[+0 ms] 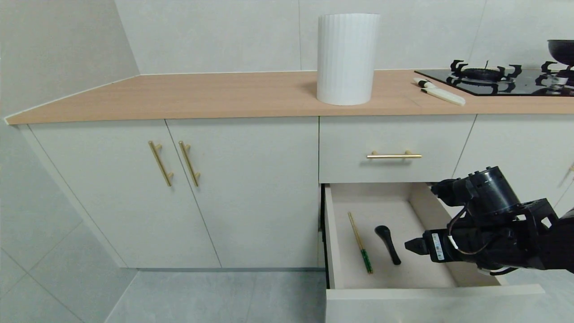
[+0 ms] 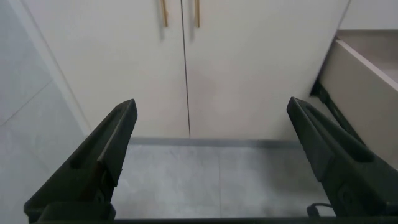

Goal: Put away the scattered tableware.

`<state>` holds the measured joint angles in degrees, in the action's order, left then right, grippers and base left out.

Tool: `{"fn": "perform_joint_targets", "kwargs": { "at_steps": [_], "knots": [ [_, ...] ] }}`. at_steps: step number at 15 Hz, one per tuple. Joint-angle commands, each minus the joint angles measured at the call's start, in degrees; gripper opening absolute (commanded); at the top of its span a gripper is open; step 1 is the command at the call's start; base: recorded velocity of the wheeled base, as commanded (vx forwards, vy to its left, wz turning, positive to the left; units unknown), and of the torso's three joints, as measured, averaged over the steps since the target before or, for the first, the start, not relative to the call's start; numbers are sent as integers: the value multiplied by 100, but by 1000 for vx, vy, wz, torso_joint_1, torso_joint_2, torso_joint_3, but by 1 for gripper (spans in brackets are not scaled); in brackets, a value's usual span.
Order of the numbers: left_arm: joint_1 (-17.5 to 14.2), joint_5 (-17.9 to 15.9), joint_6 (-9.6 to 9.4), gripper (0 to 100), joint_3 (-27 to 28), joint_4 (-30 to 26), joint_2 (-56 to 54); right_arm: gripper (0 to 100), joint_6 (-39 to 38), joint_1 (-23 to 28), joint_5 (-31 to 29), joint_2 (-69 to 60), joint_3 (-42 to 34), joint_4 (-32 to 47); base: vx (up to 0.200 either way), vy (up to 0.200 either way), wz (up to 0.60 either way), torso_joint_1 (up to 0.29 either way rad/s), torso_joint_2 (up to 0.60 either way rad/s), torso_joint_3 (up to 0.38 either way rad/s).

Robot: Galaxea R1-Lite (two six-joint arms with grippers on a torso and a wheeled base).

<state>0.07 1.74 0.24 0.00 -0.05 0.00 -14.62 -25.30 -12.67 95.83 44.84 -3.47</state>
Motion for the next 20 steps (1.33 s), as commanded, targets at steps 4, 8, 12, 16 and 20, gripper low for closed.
{"fn": "perform_joint_targets", "kwargs": {
  "at_steps": [4, 8, 12, 16, 20],
  "knots": [
    [1, 1, 2, 100, 0, 5, 0, 100, 135, -54, 10, -161, 16, 286, -50, 0, 0, 3, -1, 2],
    [1, 1, 2, 100, 0, 5, 0, 100, 301, -186, 80, -451, 210, 1428, 0, 0, 0, 0, 0, 0],
    [1, 1, 2, 100, 0, 5, 0, 100, 477, -503, 273, -513, 210, 2017, 0, 0, 0, 0, 0, 0],
    [1, 1, 2, 100, 0, 5, 0, 100, 486, -687, 432, -196, 271, 2351, 0, 0, 0, 0, 0, 0],
    [1, 1, 2, 100, 0, 5, 0, 100, 460, -775, 449, 463, 271, 2343, 0, 0, 0, 0, 0, 0]
  ]
}}
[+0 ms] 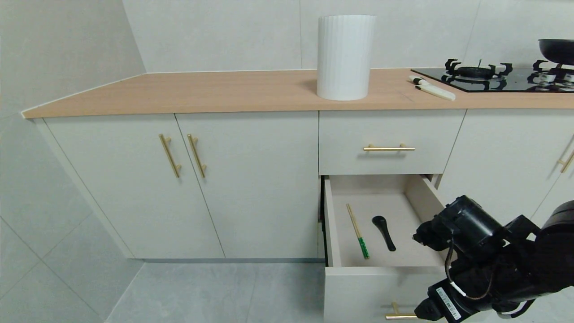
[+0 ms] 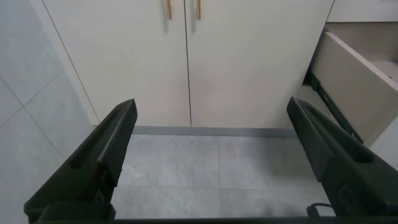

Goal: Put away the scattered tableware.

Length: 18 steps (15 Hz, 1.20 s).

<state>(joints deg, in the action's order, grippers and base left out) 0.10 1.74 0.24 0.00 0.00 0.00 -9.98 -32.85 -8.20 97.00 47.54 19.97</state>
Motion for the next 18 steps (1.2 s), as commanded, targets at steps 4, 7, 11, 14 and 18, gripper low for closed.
{"fn": "perform_joint_targets", "kwargs": {
  "at_steps": [4, 7, 11, 14, 18],
  "knots": [
    [-1, 1, 2, 100, 0, 0, 0, 100, -39, -19, -15, 645, 62, -37, 0, 0, 0, 0, 0, 0],
    [-1, 1, 2, 100, 0, 0, 0, 100, -223, -11, -50, 724, 185, -54, 0, 0, 0, 0, 0, 0],
    [-1, 1, 2, 100, 0, 0, 0, 100, -505, 16, -85, 891, 449, -98, 0, 0, 0, 0, 0, 0],
    [-1, 1, 2, 100, 0, 0, 0, 100, -540, 95, -85, 891, 581, -142, 0, 0, 0, 0, 0, 0],
    [-1, 1, 2, 100, 0, 0, 0, 100, -531, 121, -138, 961, 783, -221, 0, 0, 0, 0, 0, 0]
  ]
}}
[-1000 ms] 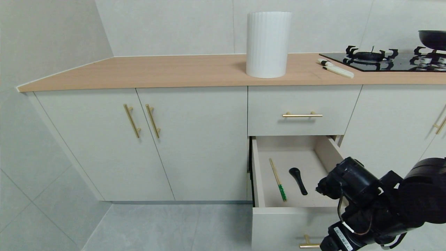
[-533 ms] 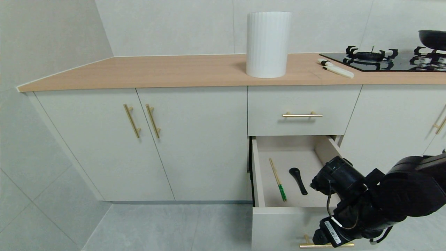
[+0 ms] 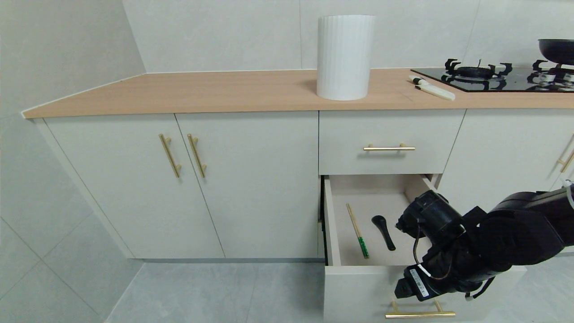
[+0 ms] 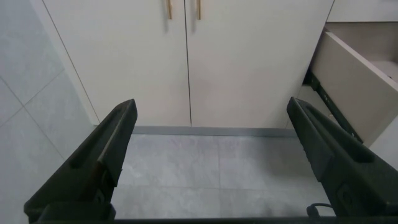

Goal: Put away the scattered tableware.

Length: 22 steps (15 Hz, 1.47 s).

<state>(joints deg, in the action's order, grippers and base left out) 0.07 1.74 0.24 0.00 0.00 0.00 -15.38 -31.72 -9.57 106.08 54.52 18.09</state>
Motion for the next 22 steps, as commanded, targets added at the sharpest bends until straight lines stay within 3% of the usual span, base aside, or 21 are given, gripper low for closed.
{"fn": "perform_joint_targets", "kwargs": {
  "at_steps": [1, 14, 22],
  "knots": [
    [1, 1, 2, 100, 0, 0, 0, 100, 9, 8, -10, 97, 156, -34, 0, 0, 0, 0, 0, 0],
    [1, 1, 2, 100, 0, 0, 0, 100, 176, 535, -194, 1143, 1518, -42, 0, 0, 0, 0, 0, 0],
    [1, 1, 2, 100, 0, 0, 0, 100, 167, 764, -423, 1442, 850, -2178, 0, 0, 0, 0, 0, 0]
  ]
}}
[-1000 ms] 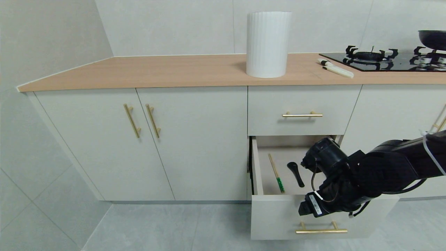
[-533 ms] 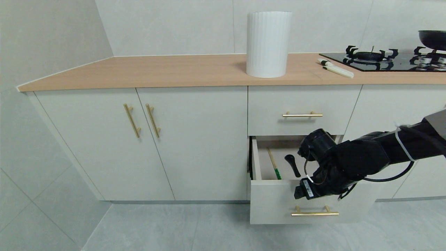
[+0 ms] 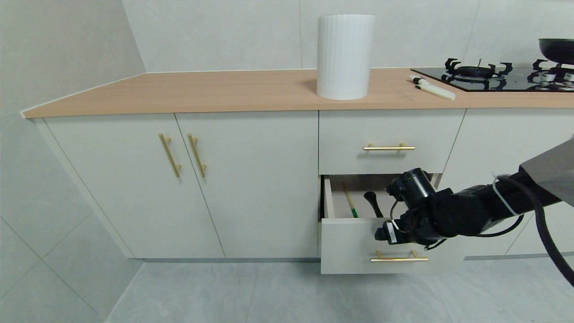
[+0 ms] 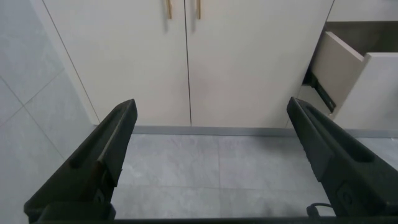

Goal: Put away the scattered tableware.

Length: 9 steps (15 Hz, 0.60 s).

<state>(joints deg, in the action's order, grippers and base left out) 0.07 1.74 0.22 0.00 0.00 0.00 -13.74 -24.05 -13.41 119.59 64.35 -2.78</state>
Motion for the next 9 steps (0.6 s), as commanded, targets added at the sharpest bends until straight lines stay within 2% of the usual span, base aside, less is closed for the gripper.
{"fn": "perform_joint_targets", "kwargs": {
  "at_steps": [1, 7, 9],
  "knots": [
    [1, 1, 4, 100, 0, 0, 0, 100, 3, -3, -100, 152, -186, -372, 0, 0, 0, 0, 0, 0],
    [1, 1, 4, 100, 0, 0, 0, 100, 3, 6, -171, 539, -450, -1954, 0, 0, 0, 0, 0, 0],
    [1, 1, 4, 100, 0, 0, 0, 100, -6, 6, -355, 724, -468, -2376, 0, 0, 0, 0, 0, 0]
  ]
}}
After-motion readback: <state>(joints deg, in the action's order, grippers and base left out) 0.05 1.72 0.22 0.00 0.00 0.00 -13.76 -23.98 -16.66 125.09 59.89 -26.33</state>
